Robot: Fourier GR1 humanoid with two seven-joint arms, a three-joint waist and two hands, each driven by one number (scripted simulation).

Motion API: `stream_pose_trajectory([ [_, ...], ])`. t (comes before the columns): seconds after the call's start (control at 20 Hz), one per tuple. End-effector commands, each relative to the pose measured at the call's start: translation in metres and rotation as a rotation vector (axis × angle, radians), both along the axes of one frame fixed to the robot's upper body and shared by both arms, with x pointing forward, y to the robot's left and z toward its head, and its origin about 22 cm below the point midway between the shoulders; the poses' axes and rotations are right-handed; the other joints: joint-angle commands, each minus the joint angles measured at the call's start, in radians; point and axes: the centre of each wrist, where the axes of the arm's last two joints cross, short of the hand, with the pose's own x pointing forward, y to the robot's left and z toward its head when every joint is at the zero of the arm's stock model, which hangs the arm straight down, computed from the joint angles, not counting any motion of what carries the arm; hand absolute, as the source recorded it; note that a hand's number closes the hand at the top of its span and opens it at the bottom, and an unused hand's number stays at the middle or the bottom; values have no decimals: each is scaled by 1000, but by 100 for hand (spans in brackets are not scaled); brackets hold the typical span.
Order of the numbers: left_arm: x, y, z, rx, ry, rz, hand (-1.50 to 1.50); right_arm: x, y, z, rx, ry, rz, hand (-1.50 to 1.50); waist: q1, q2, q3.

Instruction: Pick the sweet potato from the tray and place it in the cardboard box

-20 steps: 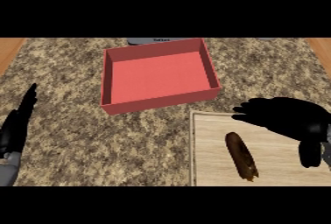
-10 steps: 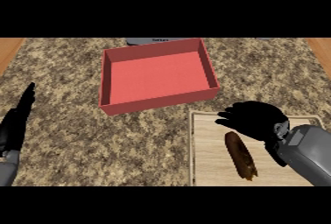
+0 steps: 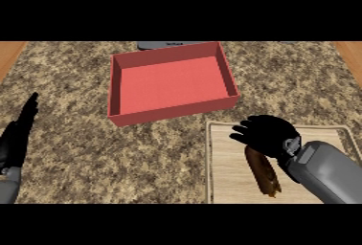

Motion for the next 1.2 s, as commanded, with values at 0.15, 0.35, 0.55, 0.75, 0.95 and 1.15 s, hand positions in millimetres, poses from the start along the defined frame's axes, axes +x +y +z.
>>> stream_pose_trajectory([
  [0.15,5,-5,-12,-4,9,-2,0,-9,3,-4,32,65,14,-150,-5,0,0],
  [0.35,12,4,15,11,-10,2,0,-18,3,-17,64,94,30,-150,-3,-1,0],
  [0.55,-10,12,12,5,8,4,0,-33,-7,-3,88,114,49,-150,-3,-2,0],
  [0.75,3,-4,-3,-2,-12,6,0,-41,28,-22,24,96,50,-150,-4,0,0],
  [0.95,-5,-16,-3,3,13,-1,0,-47,22,-23,-66,62,39,-150,-3,-1,0],
  [1.15,-14,4,-5,-2,-3,-6,0,-41,13,-49,-124,51,-10,-150,0,0,0],
])
